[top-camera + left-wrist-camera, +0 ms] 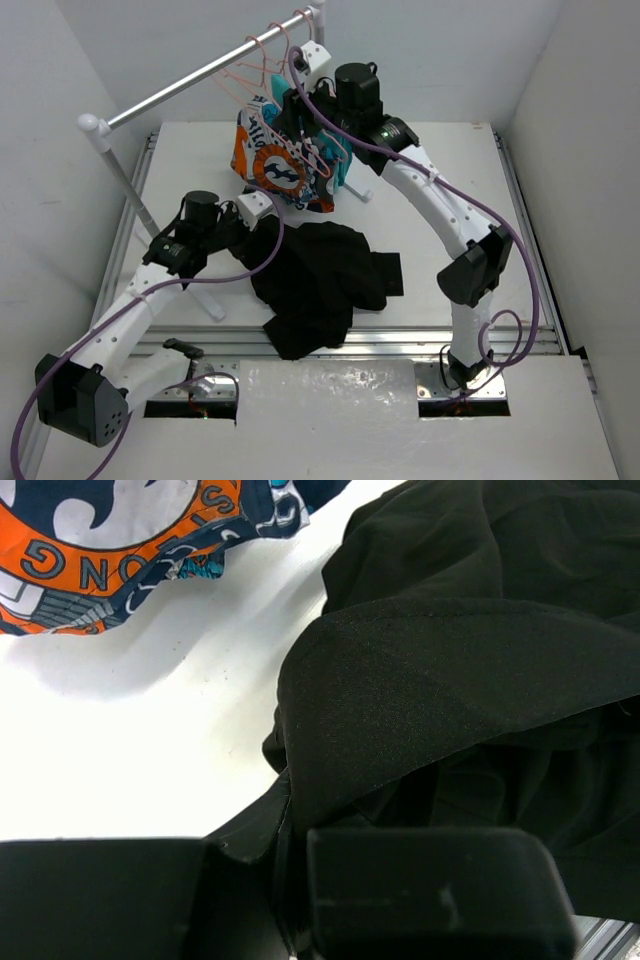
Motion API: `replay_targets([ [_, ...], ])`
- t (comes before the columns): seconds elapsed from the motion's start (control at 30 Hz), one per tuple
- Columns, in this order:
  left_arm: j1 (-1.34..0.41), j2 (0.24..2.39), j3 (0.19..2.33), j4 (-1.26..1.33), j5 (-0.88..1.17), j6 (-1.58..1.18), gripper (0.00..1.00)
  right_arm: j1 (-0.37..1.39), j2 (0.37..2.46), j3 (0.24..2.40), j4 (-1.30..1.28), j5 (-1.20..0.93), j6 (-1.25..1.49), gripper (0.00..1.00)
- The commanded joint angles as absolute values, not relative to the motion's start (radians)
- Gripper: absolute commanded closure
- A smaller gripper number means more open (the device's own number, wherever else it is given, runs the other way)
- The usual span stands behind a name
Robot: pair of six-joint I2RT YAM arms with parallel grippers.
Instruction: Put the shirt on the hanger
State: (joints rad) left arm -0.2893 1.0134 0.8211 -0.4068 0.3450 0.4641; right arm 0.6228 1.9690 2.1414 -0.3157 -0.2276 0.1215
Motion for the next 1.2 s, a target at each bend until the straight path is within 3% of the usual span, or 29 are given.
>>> replay_targets([
  [0.0,-0.295,0.985,0.818,-0.367,0.368,0.457,1.0,0.617,1.986,2.128,-0.249,-0.23,0.152,0.47],
  [0.3,-0.295,0.982,0.819,-0.368,0.374,0.463,1.0,0.617,2.034,2.151,-0.247,-0.202,0.156,0.54],
  [0.4,-0.295,0.983,0.813,-0.362,0.376,0.465,1.0,0.617,2.029,2.148,-0.245,-0.204,0.152,0.65],
  [0.47,-0.295,0.985,0.81,-0.362,0.376,0.465,1.0,0.617,2.022,2.134,-0.242,-0.198,0.146,0.79],
  [0.73,-0.295,0.988,0.81,-0.362,0.377,0.471,1.0,0.617,1.942,2.071,-0.218,-0.212,0.112,0.89],
  [0.87,-0.296,0.991,0.811,-0.362,0.379,0.468,1.0,0.618,1.921,2.082,-0.216,-0.235,0.11,0.99],
  [1.17,-0.295,0.991,0.822,-0.371,0.379,0.466,1.0,0.618,1.893,2.092,-0.213,-0.258,0.11,1.0],
])
